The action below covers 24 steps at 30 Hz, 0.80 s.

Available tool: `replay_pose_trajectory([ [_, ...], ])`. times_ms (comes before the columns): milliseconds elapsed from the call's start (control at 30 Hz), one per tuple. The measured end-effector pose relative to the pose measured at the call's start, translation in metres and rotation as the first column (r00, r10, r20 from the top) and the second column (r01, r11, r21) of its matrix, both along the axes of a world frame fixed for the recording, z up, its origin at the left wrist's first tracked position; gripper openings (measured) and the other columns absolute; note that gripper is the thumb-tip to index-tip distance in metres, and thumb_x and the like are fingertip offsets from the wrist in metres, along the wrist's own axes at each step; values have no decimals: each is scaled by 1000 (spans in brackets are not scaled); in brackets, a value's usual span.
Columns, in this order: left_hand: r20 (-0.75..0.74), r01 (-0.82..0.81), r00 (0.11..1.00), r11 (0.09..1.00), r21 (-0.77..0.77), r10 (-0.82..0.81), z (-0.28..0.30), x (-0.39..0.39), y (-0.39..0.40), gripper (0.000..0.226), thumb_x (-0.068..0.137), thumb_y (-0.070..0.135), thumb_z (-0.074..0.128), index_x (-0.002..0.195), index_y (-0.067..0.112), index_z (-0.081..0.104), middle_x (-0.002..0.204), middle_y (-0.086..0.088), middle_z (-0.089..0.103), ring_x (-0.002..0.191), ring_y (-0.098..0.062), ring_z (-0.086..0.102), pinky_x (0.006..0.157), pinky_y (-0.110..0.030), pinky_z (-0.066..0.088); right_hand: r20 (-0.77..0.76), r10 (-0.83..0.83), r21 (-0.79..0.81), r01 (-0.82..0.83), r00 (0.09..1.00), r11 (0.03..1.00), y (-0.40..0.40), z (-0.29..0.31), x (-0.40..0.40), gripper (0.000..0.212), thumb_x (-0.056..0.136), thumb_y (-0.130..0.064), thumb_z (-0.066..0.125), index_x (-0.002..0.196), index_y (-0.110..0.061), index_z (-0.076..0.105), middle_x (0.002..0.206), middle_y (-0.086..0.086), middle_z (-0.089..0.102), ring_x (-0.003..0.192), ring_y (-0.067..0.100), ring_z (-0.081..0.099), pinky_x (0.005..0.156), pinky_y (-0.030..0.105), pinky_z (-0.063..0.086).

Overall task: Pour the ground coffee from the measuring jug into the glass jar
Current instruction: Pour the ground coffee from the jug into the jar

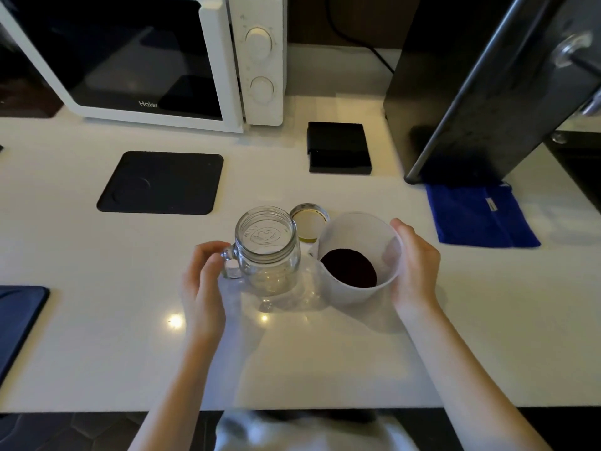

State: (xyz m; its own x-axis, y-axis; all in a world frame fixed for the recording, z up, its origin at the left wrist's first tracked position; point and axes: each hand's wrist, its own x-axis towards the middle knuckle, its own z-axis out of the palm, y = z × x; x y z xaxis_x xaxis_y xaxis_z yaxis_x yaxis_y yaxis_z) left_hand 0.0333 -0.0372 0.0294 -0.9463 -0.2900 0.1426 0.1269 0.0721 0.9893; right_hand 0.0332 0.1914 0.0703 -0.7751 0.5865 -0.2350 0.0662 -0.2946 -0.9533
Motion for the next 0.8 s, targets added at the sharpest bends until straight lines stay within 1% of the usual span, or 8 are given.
replay_pose_trajectory([
  [167,25,7,1000,998,61,-8,7,-14,13,31,71,41,40,63,12,48,51,16,51,52,1,43,50,-11,33,43,23,-17,-23,999,1000,0,2,-3,34,84,-12,63,53,-17,50,42,-10,46,42,3,45,43,13,39],
  [267,46,-28,999,991,134,22,2,-15,19,28,70,40,42,57,16,43,49,15,43,51,0,37,48,-13,30,76,33,-6,-32,997,999,2,4,-4,28,83,-14,65,56,-17,58,50,-7,55,48,4,51,49,17,44],
  [367,9,-49,999,984,170,48,2,-14,21,28,71,34,44,52,14,40,45,13,37,48,-2,31,44,-16,26,88,18,-3,-18,996,1000,4,9,-5,26,84,-15,64,59,-20,64,52,-10,60,54,4,56,48,14,47],
  [467,7,-42,999,983,177,42,4,-15,18,27,67,30,48,43,17,41,38,11,35,41,-6,28,41,-18,23,89,20,18,-22,996,1000,4,14,-8,26,87,-16,62,63,-25,64,64,-9,63,66,5,57,55,18,45],
  [567,69,-28,998,979,203,15,11,-19,18,35,64,22,50,32,22,36,33,12,28,37,-5,22,40,-15,19,104,20,26,-22,994,999,4,17,-11,24,87,-17,63,64,-24,66,57,-9,61,66,8,56,58,20,44],
  [633,144,-56,989,968,244,21,15,-27,19,47,71,10,50,30,21,30,32,13,24,35,-4,19,40,-15,16,123,20,46,-25,992,999,4,18,-13,13,87,-18,63,76,-14,69,61,1,59,70,15,56,65,25,47],
  [700,209,-80,978,963,257,25,22,-34,20,54,76,4,53,32,22,28,32,12,23,32,-5,18,38,-14,14,135,3,56,-11,991,998,5,22,-16,16,87,-21,63,85,-5,66,67,14,55,75,25,57,77,34,48],
  [800,241,-63,971,973,224,8,38,-41,24,57,81,4,51,32,21,26,31,10,22,30,-6,18,37,-14,16,77,5,49,-9,997,999,10,35,-25,12,85,-24,65,74,-20,67,73,3,62,82,22,60,76,36,48],
])
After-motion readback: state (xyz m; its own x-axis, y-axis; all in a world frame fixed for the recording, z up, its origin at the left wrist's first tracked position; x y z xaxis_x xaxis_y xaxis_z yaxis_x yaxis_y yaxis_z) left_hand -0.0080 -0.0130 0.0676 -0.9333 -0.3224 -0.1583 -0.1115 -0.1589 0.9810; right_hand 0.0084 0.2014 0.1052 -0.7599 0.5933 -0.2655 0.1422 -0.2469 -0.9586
